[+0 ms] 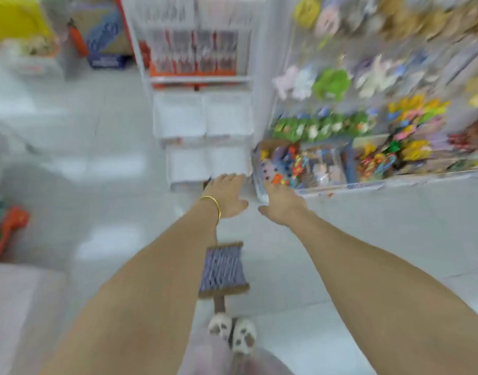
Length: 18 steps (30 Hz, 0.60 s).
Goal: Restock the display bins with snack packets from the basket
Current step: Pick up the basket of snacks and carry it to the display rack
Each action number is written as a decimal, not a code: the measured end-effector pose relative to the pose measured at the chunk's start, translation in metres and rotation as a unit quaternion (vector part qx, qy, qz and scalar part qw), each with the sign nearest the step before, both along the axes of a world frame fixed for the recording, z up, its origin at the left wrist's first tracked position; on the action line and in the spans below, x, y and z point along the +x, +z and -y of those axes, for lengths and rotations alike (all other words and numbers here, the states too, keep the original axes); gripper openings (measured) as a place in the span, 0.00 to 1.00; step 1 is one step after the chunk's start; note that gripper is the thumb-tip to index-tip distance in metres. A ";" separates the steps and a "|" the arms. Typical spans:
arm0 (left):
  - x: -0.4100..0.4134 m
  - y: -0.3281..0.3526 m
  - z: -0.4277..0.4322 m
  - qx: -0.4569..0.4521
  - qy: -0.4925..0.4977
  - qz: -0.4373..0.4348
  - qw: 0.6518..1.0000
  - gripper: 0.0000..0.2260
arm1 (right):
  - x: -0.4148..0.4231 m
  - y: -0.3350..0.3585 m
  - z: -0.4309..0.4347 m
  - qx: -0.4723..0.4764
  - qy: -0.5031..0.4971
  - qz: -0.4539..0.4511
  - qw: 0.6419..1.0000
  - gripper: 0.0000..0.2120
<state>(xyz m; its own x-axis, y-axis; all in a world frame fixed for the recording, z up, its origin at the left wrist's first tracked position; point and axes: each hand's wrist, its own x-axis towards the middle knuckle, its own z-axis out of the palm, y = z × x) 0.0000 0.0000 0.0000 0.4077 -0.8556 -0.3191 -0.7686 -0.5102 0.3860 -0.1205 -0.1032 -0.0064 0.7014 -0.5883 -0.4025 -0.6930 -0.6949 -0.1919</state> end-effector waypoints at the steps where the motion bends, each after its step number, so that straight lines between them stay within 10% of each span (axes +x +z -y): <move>1: 0.001 -0.017 -0.022 0.037 0.020 -0.006 0.999 0.32 | 0.006 -0.014 -0.018 0.019 0.021 -0.033 0.999 0.32; 18: 0.109 -0.174 -0.355 0.192 0.294 -0.236 0.906 0.34 | 0.184 -0.170 -0.284 0.172 0.277 -0.241 0.914 0.31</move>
<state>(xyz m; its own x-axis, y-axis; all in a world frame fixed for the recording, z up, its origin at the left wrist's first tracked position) 0.1094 0.3550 -0.1739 0.4972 -0.3240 -0.8049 -0.1161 -0.9442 0.3084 0.0639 0.1806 -0.1765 0.5464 0.0237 -0.8372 -0.3141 -0.9208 -0.2311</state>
